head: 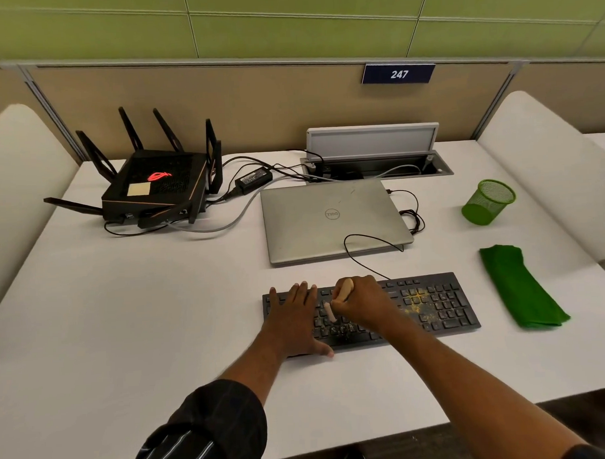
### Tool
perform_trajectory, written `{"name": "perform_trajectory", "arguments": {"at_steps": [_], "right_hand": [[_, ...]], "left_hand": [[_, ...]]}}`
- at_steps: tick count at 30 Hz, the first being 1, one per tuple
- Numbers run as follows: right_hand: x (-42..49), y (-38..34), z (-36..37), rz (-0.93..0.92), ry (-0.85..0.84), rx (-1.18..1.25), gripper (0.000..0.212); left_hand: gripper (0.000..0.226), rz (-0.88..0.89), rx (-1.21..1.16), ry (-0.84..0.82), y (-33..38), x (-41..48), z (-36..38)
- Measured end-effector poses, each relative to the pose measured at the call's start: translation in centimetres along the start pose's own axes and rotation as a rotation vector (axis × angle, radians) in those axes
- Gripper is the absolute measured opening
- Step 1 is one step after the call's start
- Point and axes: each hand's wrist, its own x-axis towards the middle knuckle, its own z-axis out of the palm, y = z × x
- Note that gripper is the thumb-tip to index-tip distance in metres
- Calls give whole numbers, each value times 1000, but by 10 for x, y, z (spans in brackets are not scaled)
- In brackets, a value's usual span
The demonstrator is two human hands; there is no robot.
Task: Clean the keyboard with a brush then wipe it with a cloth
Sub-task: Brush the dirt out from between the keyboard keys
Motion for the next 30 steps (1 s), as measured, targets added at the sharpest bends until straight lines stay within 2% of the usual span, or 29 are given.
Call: {"name": "perform_trajectory", "arguments": {"at_steps": [6,11,16,20,25,30], "right_hand": [[3,-4,-6,1,74,45,3],[4,0,-3,19,-41,-34,2],[3,-1,-4,1,20,-20,4],[4,1,-4,4,-48,-51,2],[7,-6,-5,-1,31,36,2],[6,-10,6,-40,22,52,4]], "left_hand": [[136,-9,-8,4,-3,0,1],[137,-10,-7,3,-4,0,4],[136,-15,6,1,-4,0,4],[135,-18,11,6,-5,-1,4],[135,-18,7,21,-8,-2,6],[135,-16,4,22,-11,-4,5]]}}
